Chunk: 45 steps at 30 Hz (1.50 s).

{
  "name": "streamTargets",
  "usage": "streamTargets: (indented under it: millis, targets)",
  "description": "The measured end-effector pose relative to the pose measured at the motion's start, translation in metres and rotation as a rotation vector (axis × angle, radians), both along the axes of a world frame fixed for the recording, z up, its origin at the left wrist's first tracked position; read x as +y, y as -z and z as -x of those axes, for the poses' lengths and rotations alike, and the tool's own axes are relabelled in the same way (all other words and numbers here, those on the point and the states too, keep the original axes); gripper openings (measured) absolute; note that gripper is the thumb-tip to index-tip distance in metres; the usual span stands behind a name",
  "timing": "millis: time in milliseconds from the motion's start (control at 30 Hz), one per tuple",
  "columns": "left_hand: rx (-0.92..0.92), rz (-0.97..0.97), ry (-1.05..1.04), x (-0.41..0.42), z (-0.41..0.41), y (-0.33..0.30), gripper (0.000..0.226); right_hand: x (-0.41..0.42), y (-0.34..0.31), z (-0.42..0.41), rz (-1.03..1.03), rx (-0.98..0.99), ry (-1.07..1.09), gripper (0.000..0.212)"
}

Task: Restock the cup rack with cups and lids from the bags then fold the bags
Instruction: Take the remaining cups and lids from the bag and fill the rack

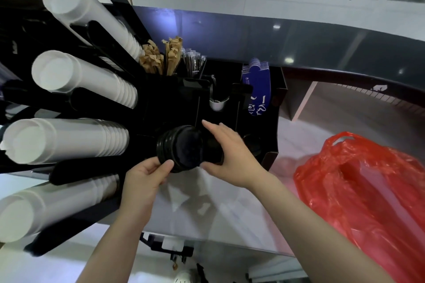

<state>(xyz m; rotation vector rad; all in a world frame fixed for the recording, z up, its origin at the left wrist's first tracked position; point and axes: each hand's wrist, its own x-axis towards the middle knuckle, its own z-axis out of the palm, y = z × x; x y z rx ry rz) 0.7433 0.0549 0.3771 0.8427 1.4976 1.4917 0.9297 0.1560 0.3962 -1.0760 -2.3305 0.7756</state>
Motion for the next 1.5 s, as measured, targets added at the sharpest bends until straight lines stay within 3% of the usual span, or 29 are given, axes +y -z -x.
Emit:
streamTargets:
  millis: [133,333,567,700,800,933,1067,1500]
  targets:
    - [0.184,-0.063,0.082,-0.004,-0.026,-0.019,0.020,-0.017,-0.008,-0.007,0.052,0.135,-0.075,0.104]
    - [0.287,-0.076,0.236,-0.018,-0.051,-0.035,0.022,-0.032,-0.008,-0.032,0.175,0.300,-0.056,0.097]
    - [0.560,-0.031,0.253,-0.035,-0.081,-0.043,0.028,-0.050,0.003,-0.058,0.172,0.344,-0.043,0.094]
    - [0.614,-0.027,0.276,-0.047,-0.094,-0.041,0.030,-0.063,0.012,-0.068,0.220,0.407,-0.049,0.092]
    - [0.590,-0.008,0.294,-0.062,-0.093,-0.039,0.023,-0.079,0.014,-0.068,0.253,0.426,-0.049,0.093]
    - [0.508,-0.046,0.339,-0.082,-0.086,-0.043,0.034,-0.104,0.007,-0.060,0.211,0.385,-0.021,0.101]
    - [0.428,-0.089,0.413,-0.108,-0.066,-0.047,0.023,-0.136,-0.007,-0.041,0.139,0.374,0.022,0.103]
    - [0.237,-0.194,0.524,-0.235,0.061,-0.064,0.031,-0.280,-0.030,0.088,-0.112,0.382,0.187,0.097]
